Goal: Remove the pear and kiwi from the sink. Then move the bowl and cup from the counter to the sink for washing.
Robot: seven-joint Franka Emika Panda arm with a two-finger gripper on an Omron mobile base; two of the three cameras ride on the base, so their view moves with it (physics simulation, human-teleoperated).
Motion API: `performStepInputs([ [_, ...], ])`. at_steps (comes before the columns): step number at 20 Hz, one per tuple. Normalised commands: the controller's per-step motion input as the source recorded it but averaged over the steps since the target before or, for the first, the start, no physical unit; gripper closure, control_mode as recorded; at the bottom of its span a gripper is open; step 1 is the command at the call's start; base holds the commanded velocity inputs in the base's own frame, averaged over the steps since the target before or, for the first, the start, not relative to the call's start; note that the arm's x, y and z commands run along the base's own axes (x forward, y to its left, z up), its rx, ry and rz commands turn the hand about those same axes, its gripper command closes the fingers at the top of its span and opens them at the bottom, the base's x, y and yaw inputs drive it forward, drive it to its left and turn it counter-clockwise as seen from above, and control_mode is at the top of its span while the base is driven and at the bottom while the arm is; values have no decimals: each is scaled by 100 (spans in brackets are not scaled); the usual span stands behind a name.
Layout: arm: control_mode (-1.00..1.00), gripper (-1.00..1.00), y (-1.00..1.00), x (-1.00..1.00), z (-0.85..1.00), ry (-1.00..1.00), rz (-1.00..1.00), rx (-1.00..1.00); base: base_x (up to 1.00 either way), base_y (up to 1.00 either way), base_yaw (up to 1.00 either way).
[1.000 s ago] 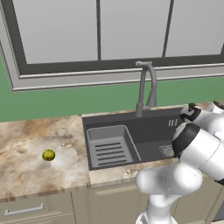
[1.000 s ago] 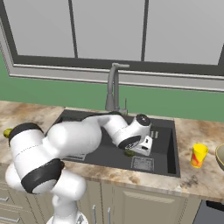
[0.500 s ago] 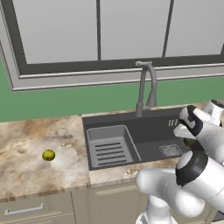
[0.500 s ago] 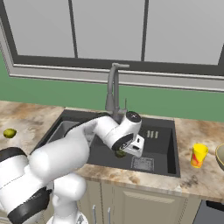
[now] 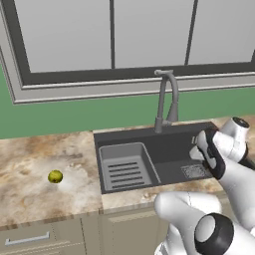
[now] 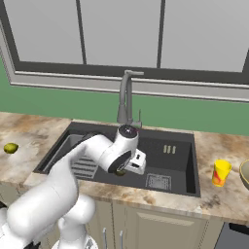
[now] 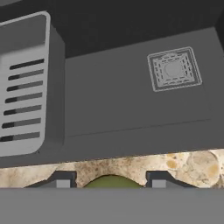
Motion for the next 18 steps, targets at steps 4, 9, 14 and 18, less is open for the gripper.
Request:
performStepInputs([
  [4,-100,100,52,-8,9,-2,-3,-9,0,0,0],
  [9,-100,100,57,-3,12,-1,-4,-15,0,0,0],
  [14,-100,100,50,-2,14,0,-4,-15,0,0,0],
  [18,-100,100,48,-4,10,0,-1,-5,0,0,0],
])
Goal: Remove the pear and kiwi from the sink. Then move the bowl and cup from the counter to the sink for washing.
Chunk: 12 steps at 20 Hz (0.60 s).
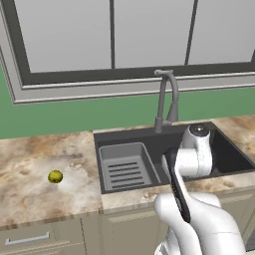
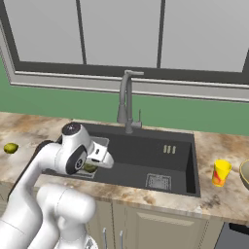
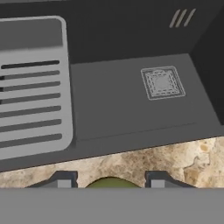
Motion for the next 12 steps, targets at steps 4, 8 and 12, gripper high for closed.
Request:
performStepInputs([
  [4,-100,100,47,-9,14,1,0,0,0,0,0],
  [8,-100,100,46,-8,14,3,0,0,0,0,0],
  [12,-100,100,45,-10,9,0,0,0,0,0,0],
])
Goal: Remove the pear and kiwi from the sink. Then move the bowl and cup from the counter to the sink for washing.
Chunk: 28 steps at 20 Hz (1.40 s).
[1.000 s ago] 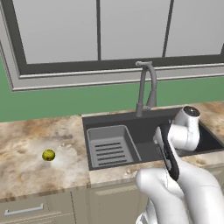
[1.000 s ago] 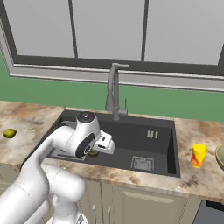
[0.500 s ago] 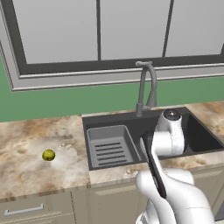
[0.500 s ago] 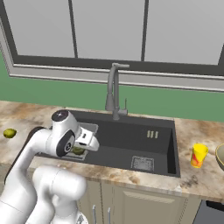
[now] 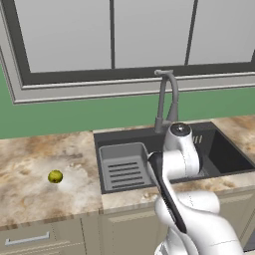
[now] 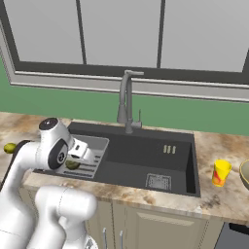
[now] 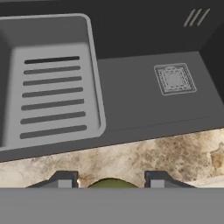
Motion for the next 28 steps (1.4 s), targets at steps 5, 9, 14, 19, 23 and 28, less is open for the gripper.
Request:
performStepInputs([
  [5,-100,100,48,-7,4,0,0,0,0,0,0],
  [9,-100,100,50,-7,0,0,0,4,0,0,0],
  [14,-100,100,51,-2,0,0,0,7,0,0,0],
  [19,-100,100,51,0,0,0,1,8,0,0,0],
  [23,-100,100,54,0,0,0,1,5,0,0,0],
  [28,-100,100,56,6,0,0,2,3,0,0,0],
])
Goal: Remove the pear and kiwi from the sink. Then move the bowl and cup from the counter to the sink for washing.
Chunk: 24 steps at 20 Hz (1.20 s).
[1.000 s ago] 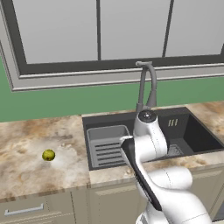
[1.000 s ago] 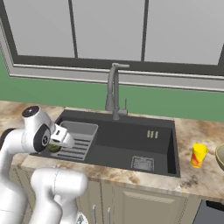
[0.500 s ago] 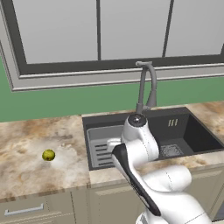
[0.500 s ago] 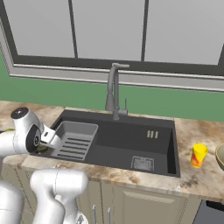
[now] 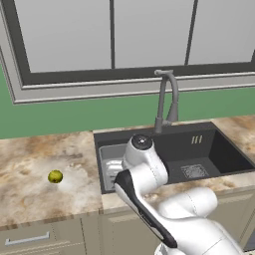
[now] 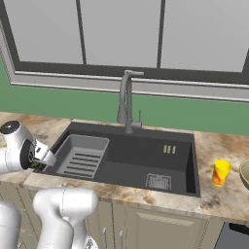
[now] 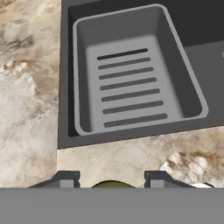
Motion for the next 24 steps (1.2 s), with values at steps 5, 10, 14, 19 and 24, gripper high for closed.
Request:
performStepInputs([
  [5,-100,100,56,11,-1,0,2,2,0,0,0],
  [10,-100,100,55,15,-6,1,1,2,0,0,0],
  [14,-100,100,55,12,-9,0,0,2,0,0,0],
  [19,-100,100,48,15,-15,0,0,2,0,0,0],
  [24,-100,100,43,18,-14,0,0,3,0,0,0],
])
